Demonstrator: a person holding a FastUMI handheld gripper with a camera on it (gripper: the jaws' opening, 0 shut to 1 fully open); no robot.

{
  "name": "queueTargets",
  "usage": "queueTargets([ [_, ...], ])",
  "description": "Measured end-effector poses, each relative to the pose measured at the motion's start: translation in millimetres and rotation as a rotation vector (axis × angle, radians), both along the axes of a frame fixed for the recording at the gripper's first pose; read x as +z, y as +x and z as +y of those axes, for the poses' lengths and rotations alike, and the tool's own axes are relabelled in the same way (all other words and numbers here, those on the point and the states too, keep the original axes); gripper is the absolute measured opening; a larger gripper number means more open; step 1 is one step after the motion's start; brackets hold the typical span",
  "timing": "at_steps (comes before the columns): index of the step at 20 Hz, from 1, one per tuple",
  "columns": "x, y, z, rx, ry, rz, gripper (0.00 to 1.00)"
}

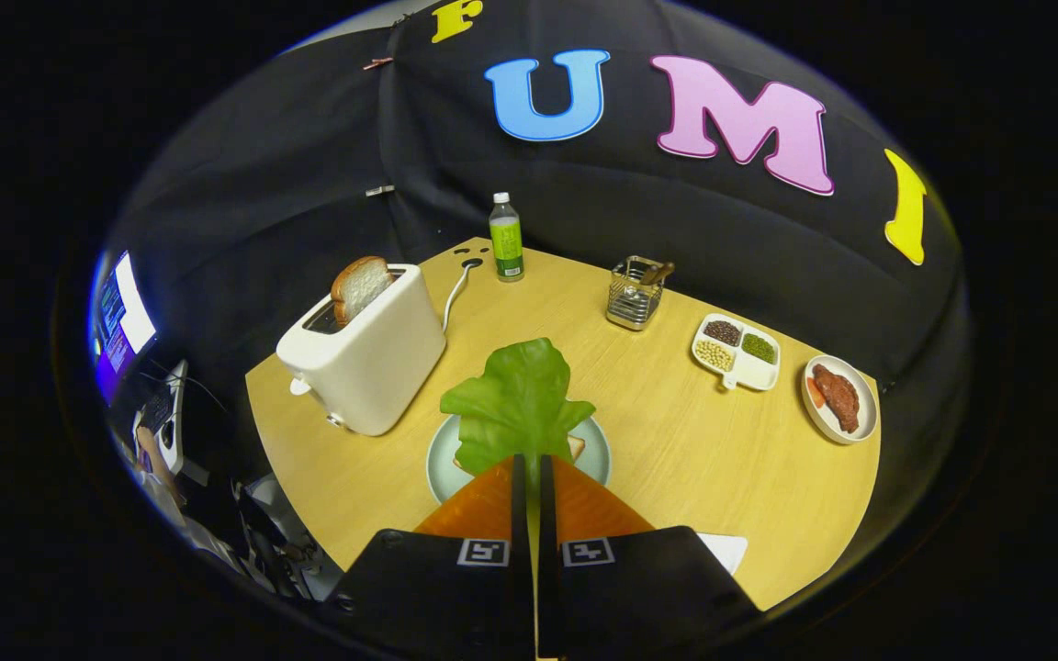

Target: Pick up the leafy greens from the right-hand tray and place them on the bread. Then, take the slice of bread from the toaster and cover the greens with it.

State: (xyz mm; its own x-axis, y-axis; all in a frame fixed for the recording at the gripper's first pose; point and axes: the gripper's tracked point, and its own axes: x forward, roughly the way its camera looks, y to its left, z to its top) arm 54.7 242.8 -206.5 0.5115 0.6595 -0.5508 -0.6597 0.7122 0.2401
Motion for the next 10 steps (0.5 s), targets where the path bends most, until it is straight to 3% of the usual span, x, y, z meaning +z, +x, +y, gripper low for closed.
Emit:
queueTargets([
  [5,-13.2,16.1,40.6,-0.017,-0.024,0.004,0.07],
  [6,-25.1,28.3,47.5,-0.03,-0.032,0.01,0.11],
  [10,-28.5,34.6,47.6,-0.104,-0.051,0.009,0.82],
])
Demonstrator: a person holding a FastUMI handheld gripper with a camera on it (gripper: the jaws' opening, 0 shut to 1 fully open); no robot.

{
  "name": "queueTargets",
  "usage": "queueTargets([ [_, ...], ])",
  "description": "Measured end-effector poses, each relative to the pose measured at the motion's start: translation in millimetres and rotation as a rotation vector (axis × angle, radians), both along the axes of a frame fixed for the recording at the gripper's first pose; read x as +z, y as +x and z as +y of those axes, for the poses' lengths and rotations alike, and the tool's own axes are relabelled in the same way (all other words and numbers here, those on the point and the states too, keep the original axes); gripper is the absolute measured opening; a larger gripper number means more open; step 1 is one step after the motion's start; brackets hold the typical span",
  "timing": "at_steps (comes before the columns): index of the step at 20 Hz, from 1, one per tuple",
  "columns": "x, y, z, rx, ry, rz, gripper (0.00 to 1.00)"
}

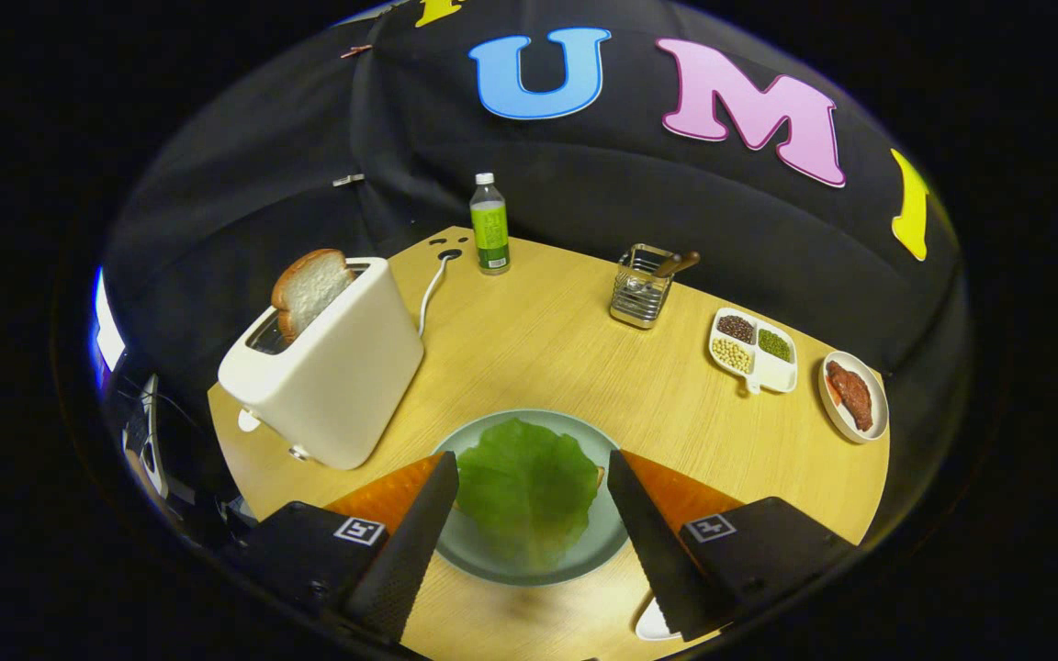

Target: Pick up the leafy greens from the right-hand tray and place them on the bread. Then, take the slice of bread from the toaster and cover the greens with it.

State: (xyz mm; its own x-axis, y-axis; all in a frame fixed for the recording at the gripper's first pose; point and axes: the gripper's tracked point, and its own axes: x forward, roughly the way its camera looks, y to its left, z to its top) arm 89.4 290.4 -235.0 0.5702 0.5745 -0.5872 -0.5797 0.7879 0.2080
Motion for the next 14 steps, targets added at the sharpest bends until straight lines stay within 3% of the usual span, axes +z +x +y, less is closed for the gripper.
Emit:
queueTargets([
  [1,5.8,0.4,-0.3,-0.009,0.007,-0.01,1.0],
  [8,38.9,1.4,-13.7,-0.034,0.028,-0.115,0.99],
  [14,101.2,-3.5,-10.6,-0.054,0.115,-0.214,0.97],
])
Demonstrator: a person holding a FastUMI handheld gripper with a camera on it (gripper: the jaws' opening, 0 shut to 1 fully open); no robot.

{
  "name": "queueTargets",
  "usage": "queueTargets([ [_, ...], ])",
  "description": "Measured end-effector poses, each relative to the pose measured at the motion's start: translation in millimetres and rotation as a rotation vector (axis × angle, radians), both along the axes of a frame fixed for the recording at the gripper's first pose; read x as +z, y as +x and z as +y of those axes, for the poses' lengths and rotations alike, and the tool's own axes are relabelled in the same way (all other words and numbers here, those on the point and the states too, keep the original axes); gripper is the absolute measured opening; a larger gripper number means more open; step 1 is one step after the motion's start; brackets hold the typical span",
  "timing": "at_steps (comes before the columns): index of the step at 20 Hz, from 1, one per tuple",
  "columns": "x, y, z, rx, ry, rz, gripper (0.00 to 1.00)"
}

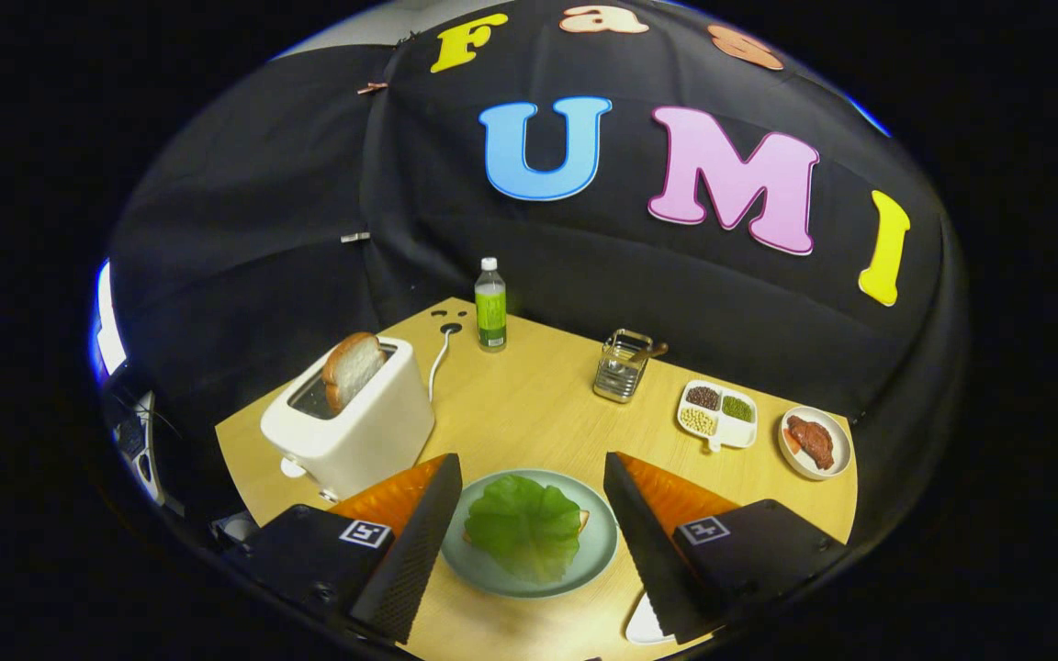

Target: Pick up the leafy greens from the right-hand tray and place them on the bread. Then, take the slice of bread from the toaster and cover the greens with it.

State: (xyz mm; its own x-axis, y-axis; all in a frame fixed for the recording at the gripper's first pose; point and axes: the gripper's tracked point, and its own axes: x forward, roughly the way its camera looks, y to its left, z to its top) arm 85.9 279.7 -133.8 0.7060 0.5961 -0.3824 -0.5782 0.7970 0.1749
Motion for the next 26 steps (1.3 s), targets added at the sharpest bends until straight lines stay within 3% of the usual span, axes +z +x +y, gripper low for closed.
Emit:
queueTargets([
  [7,85.4,-19.6,64.6,0.119,0.118,-0.101,0.97],
  [12,116.0,-49.2,131.0,0.218,0.136,-0.131,0.97],
  [17,91.0,-56.9,180.0,0.246,0.096,-0.072,0.96],
  [26,33.9,-34.2,214.4,0.173,-0.008,0.035,0.95],
])
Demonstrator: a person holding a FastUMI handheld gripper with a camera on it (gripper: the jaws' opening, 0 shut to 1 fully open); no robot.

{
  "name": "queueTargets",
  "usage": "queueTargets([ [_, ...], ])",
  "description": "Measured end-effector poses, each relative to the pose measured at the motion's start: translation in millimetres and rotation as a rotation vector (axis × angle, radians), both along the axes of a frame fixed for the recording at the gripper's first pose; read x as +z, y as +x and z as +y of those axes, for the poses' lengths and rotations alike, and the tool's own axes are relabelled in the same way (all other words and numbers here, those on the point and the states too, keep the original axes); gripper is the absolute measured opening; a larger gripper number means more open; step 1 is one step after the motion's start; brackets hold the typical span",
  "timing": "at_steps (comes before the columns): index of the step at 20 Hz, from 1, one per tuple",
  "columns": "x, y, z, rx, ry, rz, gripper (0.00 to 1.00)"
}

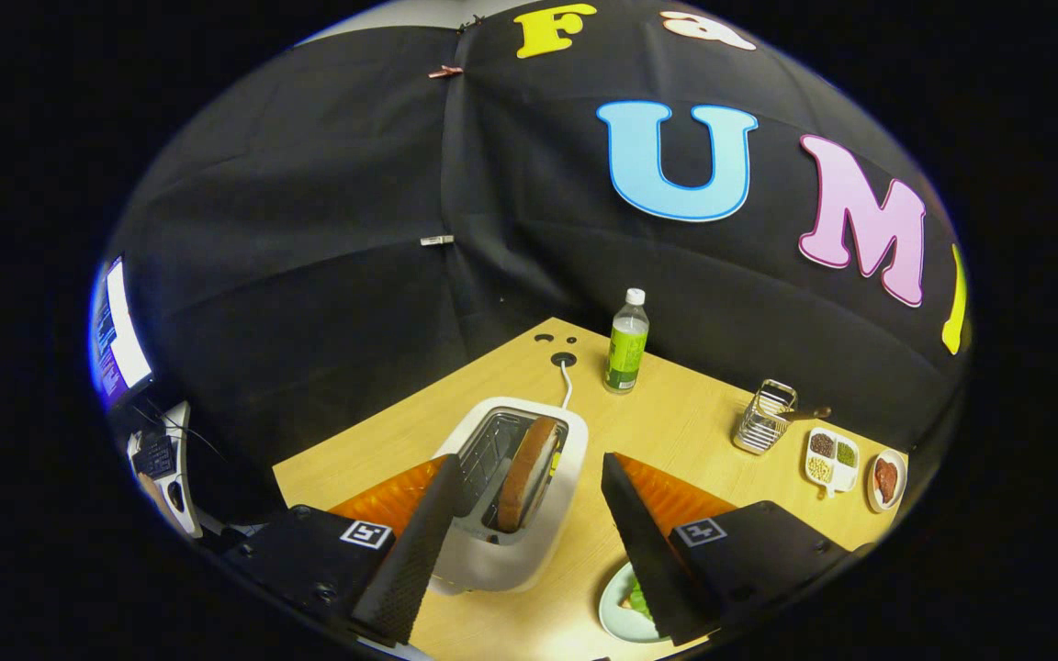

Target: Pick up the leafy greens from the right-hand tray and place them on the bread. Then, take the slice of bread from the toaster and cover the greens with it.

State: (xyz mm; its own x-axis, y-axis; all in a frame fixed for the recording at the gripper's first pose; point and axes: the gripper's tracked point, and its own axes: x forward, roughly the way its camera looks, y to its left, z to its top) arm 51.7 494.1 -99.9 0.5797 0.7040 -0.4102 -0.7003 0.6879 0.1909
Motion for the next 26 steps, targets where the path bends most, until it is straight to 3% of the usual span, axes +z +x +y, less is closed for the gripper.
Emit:
queueTargets([
  [4,-25.4,8.3,19.4,-0.031,-0.032,0.059,0.95],
  [8,-49.9,19.5,36.6,-0.102,-0.036,0.167,0.76],
  [11,-56.9,21.7,41.1,-0.144,-0.008,0.268,0.17],
  [13,-52.9,26.4,30.9,-0.184,-0.019,0.255,0.12],
  [18,-7.1,25.6,18.5,-0.209,0.065,0.194,0.12],
  [26,67.6,32.3,-64.8,-0.244,0.159,0.032,0.12],
])
